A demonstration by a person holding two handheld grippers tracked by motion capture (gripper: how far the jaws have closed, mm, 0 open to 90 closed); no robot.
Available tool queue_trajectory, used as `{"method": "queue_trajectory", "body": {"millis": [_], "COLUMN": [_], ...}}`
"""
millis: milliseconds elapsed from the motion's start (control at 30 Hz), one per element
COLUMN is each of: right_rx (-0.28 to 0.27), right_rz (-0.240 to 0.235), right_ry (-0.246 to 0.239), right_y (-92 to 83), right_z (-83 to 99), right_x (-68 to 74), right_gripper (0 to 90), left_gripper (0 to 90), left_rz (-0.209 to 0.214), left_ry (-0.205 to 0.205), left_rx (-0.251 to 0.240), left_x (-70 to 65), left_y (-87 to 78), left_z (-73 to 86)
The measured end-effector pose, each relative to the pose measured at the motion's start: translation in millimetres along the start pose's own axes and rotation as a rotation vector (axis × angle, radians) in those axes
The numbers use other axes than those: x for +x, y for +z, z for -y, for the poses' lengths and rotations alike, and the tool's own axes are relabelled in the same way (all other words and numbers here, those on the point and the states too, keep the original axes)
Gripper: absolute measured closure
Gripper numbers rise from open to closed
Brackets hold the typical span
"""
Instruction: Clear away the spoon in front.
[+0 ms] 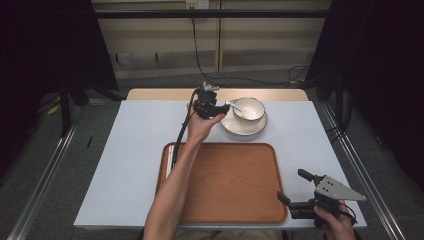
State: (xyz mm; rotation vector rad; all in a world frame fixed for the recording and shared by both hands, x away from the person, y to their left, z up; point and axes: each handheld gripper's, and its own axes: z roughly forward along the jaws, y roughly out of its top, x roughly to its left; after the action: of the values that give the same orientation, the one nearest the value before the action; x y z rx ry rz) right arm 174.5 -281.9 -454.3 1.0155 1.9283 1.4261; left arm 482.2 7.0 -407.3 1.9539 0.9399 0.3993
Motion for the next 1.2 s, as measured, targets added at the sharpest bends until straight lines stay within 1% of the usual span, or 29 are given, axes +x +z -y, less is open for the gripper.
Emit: {"method": "queue_trajectory", "body": {"millis": [33,67,100,167,200,267,300,333,367,433,467,500,533,567,600,667,700,733,767,833,867,900,933,967,1033,1067,1100,1167,1200], "right_rx": [0.000,-0.001,-0.002,-0.001,0.000,-0.001,-0.002,-0.002,-0.002,-0.004,-0.003,-0.005,-0.007,-0.009,-0.008,-0.007,-0.007,-0.008,-0.010,-0.012,-0.010,-0.009,-0.009,-0.009,-0.002,-0.001,-0.001,0.002,0.002], "right_rz": [-0.001,-0.001,-0.003,-0.004,-0.002,0.004,0.005,0.005,0.002,0.001,0.003,-0.002,-0.004,-0.004,-0.006,-0.006,-0.005,-0.005,-0.005,-0.005,-0.003,-0.006,-0.007,-0.005,-0.008,-0.007,-0.008,-0.009,-0.007], "right_ry": [0.000,0.000,-0.002,0.003,0.001,0.002,0.004,0.005,0.006,0.004,0.003,0.005,0.006,0.009,0.010,0.007,0.008,0.004,0.010,0.012,0.011,0.010,0.006,0.005,0.007,0.010,0.012,0.007,0.005], "right_y": [-0.1,-0.2,-0.5,-1.3,-1.6,-1.8,-1.5,-1.4,-1.3,-1.3,-1.5,-1.5,-1.6,-1.6,-1.8,-2.3,-2.7,-3.0,-3.2,-3.4,-3.3,-3.2,-3.3,-3.4,-2.8,-2.5,-2.5,-2.1,-2.1], "right_z": [0.0,0.1,0.1,0.1,0.2,0.4,0.5,0.4,0.4,0.3,0.4,0.5,0.6,0.6,0.5,0.6,0.5,0.6,0.5,0.7,0.9,0.9,0.7,0.7,1.1,1.1,1.0,1.0,1.1], "right_x": [0.2,0.6,0.1,-0.1,-0.3,-0.4,-0.4,-0.4,-0.1,-0.1,-0.2,-0.5,-0.7,-0.6,-0.7,-0.7,-0.7,-0.8,-0.9,-1.4,-1.3,-1.1,-1.0,-0.8,-0.7,-0.6,-0.5,-0.8,-0.8], "right_gripper": [0.0,0.0,0.0,0.0,0.0,0.0,0.0,0.0,0.0,0.0,0.0,0.0,0.0,0.0,0.0,0.0,0.0,0.0,0.0,0.0,0.0,0.0,0.0,0.0,0.0,0.0,0.0,0.0,0.0], "left_gripper": [46.3,47.8,48.1,49.5,50.2,49.3,47.9,48.1,47.7,47.3,46.9,45.2,43.5,43.0,41.9,43.6,42.5,42.7,43.5,46.0,47.1,48.9,49.1,49.9,49.9,50.0,49.5,48.0,47.3], "left_rz": [-0.021,-0.028,-0.011,-0.002,0.010,0.027,0.013,0.015,0.030,0.034,0.011,-0.006,0.006,0.019,0.008,0.001,-0.003,0.006,0.011,-0.014,0.008,-0.003,-0.009,0.002,0.015,0.008,0.015,0.011,0.015], "left_ry": [0.001,0.001,-0.006,-0.012,-0.014,-0.009,-0.015,0.001,-0.002,0.006,0.027,0.032,0.044,0.052,0.058,0.068,0.064,0.049,0.059,0.069,0.064,0.075,0.074,0.081,0.073,0.082,0.085,0.097,0.092], "left_rx": [-0.003,-0.006,-0.006,-0.004,-0.009,0.001,0.010,0.034,0.035,0.046,0.079,0.089,0.097,0.094,0.091,0.089,0.091,0.078,0.087,0.097,0.116,0.131,0.131,0.144,0.149,0.152,0.160,0.166,0.168], "left_x": [-0.3,0.7,2.4,4.5,5.2,5.7,4.3,4.7,3.8,0.6,-2.8,-7.2,-10.2,-12.0,-15.0,-16.0,-15.7,-16.1,-15.5,-16.4,-14.8,-14.1,-13.9,-12.6,-13.0,-13.4,-13.0,-13.5,-13.7], "left_y": [1.9,4.0,5.5,8.8,10.4,15.8,19.5,22.2,25.0,30.1,33.9,37.6,40.2,42.4,44.7,48.9,49.7,50.7,50.7,53.4,54.3,55.1,54.9,55.0,54.7,54.9,54.9,56.5,57.0], "left_z": [-2.3,-5.1,-7.3,-10.9,-12.3,-14.6,-15.3,-16.3,-16.7,-16.8,-17.6,-17.4,-17.4,-17.6,-18.2,-20.6,-21.9,-22.3,-22.5,-21.4,-20.0,-18.9,-17.4,-16.8,-16.4,-16.6,-17.0,-18.7,-18.8]}}
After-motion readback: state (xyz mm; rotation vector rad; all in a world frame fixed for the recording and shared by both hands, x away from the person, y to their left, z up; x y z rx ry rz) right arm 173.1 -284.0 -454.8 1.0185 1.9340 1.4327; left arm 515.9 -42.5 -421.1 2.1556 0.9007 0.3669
